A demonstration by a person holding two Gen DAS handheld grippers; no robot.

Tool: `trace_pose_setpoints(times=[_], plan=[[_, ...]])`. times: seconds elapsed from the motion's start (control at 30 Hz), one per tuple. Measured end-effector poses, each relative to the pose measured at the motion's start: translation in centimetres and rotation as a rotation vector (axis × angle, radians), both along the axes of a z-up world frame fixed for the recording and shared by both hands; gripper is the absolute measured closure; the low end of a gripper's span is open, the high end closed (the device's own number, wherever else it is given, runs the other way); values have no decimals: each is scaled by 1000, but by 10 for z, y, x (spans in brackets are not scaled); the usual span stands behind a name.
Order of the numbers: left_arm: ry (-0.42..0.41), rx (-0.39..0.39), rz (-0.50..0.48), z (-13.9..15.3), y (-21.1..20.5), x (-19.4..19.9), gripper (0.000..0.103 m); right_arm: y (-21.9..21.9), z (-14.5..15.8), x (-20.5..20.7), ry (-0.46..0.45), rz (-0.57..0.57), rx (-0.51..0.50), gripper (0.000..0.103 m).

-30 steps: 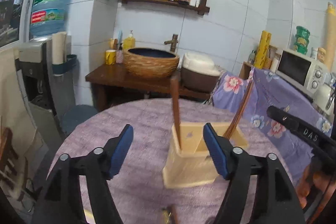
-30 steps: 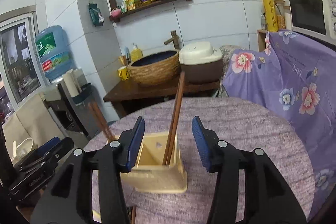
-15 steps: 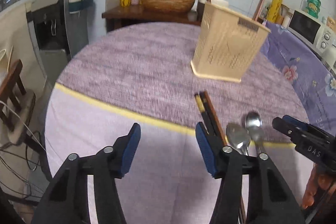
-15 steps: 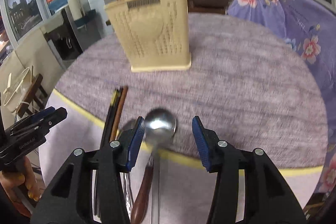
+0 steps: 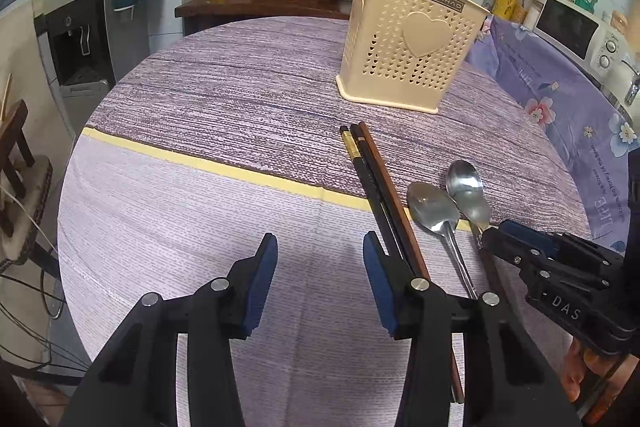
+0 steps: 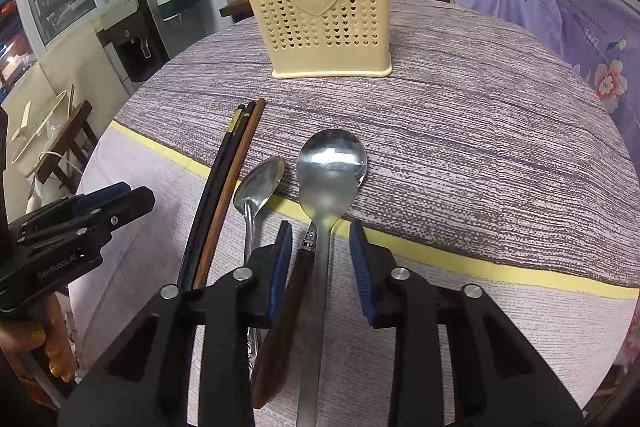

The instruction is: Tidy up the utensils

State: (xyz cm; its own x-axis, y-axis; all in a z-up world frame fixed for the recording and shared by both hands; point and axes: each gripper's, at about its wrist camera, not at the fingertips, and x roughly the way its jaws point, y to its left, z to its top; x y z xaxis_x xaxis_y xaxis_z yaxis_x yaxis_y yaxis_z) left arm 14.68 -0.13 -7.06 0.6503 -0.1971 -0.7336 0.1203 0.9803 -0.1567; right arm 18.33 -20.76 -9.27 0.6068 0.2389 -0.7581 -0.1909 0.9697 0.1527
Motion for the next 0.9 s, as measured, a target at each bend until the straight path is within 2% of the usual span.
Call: trace_pose_setpoints(times=[0.07, 0.2, 0.27, 0.47, 0.63, 0.77, 0.9], plan=[[1, -1, -3, 0, -1, 0, 59, 0, 0, 3, 8, 8, 3, 84], [2, 3, -9, 0, -4, -1, 59, 0, -2, 2, 7, 25, 20, 86], [3, 3, -12, 0, -4, -1, 59, 1, -2, 1, 7, 39, 31, 94], [6, 4, -17, -1, -5, 0, 59, -1, 1, -2, -10, 36, 44, 99], [18, 2, -33, -4, -9, 2, 62, -20, 13, -10, -51, -22, 57, 99], [23, -4, -56, -4, -18, 2, 62, -43, 9, -11, -50, -113, 6, 99], [32, 25, -80, -8, -32, 1, 62, -59, 5, -12, -38, -143, 33, 99]])
